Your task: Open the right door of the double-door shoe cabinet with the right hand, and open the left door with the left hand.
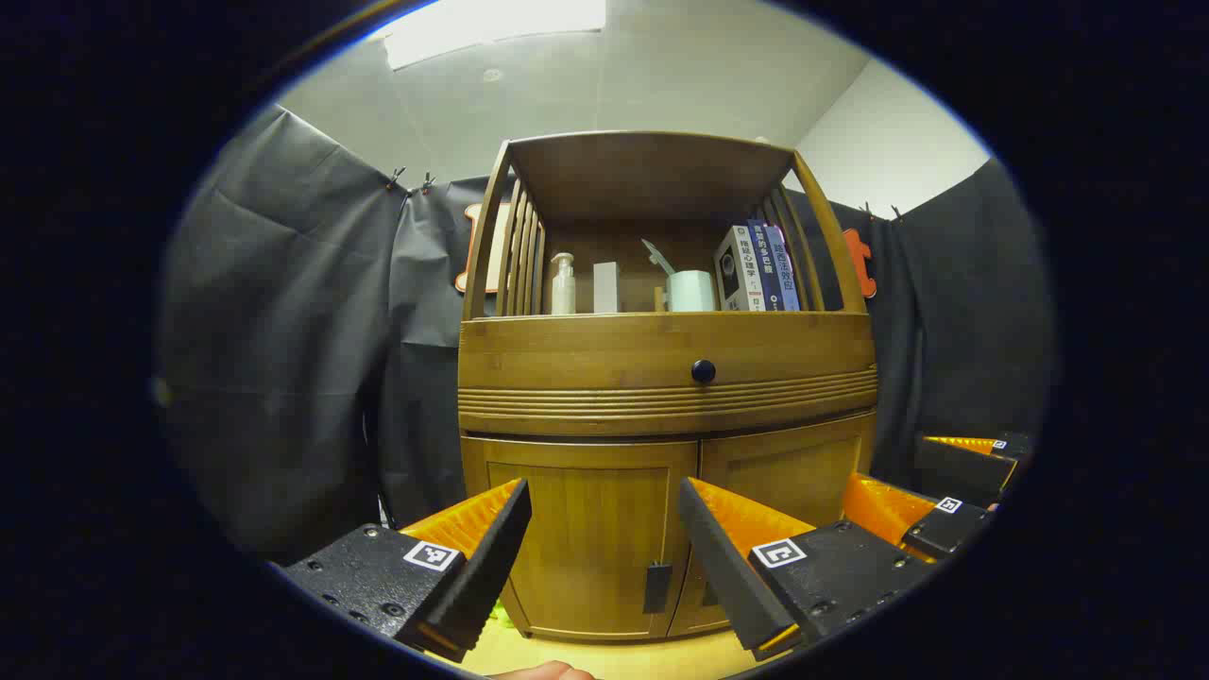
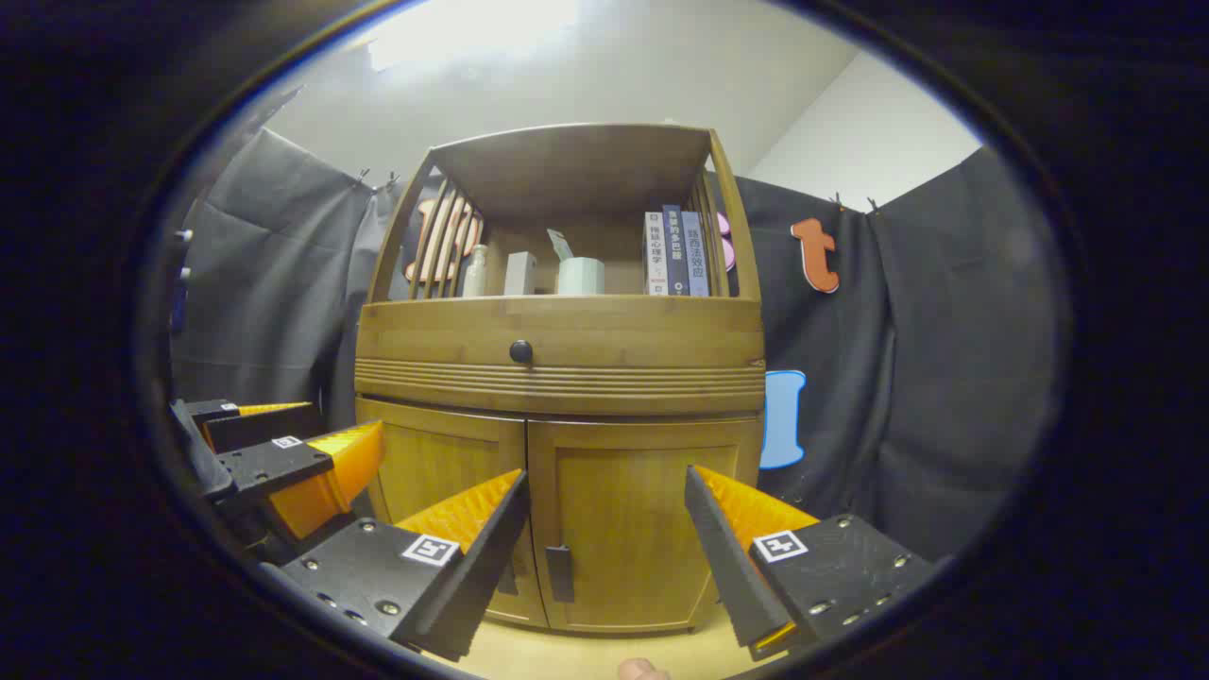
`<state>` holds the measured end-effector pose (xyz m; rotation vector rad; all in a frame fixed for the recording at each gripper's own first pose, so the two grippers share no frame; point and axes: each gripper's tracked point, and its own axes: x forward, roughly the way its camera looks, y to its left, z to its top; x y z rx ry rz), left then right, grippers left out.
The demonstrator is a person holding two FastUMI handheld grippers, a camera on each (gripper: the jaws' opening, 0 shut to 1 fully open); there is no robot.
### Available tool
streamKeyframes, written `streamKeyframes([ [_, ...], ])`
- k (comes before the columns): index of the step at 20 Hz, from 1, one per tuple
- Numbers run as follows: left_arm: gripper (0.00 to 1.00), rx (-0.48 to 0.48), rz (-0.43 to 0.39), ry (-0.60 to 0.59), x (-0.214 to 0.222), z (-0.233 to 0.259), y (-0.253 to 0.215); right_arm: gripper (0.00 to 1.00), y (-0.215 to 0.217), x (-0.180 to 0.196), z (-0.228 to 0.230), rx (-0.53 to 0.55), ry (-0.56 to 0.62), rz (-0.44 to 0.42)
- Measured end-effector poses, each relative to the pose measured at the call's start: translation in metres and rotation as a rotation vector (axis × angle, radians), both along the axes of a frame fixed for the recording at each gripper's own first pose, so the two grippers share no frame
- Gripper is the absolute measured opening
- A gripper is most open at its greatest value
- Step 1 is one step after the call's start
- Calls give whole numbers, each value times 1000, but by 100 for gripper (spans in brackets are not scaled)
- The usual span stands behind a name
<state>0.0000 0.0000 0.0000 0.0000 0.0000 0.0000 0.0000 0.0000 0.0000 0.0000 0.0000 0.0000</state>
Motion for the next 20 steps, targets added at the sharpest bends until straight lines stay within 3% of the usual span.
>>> streamKeyframes([
  [13, 97, -15, 16, -25, -3, 7, 13, 98, 10, -2, -5, 8, 11, 6],
  [20, 96, -18, 55, -21, -1, 6, 33, 98, 18, 14, -23, -5, 33, 18],
])
